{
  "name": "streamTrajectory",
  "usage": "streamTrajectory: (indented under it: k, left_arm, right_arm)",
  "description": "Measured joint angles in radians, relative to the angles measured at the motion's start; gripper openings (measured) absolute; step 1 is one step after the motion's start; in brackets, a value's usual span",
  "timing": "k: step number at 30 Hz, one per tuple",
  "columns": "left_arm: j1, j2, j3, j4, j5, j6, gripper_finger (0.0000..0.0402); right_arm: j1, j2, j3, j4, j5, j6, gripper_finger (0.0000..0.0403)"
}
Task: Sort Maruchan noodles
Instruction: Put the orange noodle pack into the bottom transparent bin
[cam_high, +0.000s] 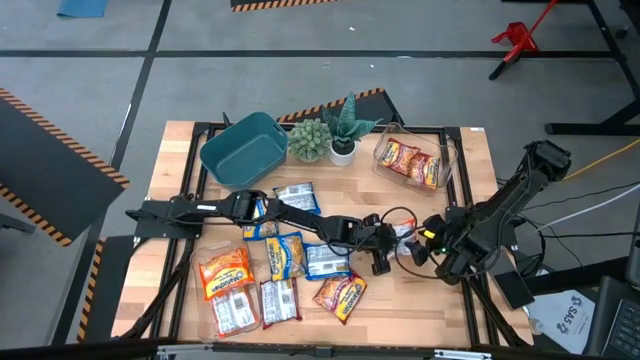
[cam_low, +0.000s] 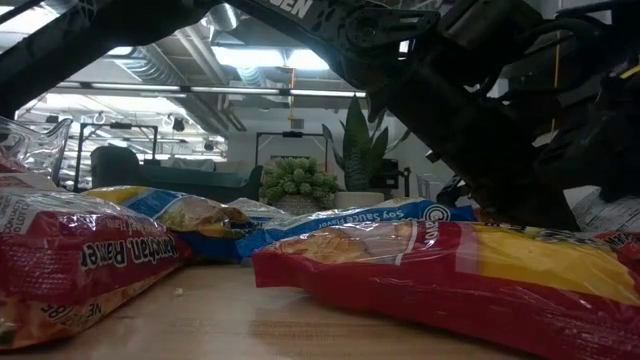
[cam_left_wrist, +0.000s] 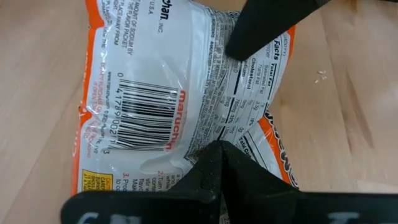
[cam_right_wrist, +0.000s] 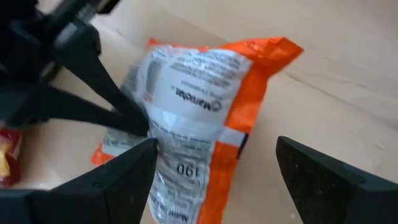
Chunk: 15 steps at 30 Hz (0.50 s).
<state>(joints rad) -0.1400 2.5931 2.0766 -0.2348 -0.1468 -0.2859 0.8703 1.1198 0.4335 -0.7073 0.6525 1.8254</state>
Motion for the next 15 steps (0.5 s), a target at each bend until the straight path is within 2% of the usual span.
streamTrajectory:
  k: [7, 15]
  left_arm:
    - [0.000, 0.000, 0.000, 0.000, -0.006, 0.000, 0.0000]
    - [-0.001, 0.000, 0.000, 0.000, -0.020, 0.000, 0.0000]
  right_arm:
    - [0.000, 0.001, -0.071, 0.170, 0.061, -0.051, 0.0315]
    - [0.000, 0.004, -0.213, 0.450, 0.124, -0.087, 0.0315]
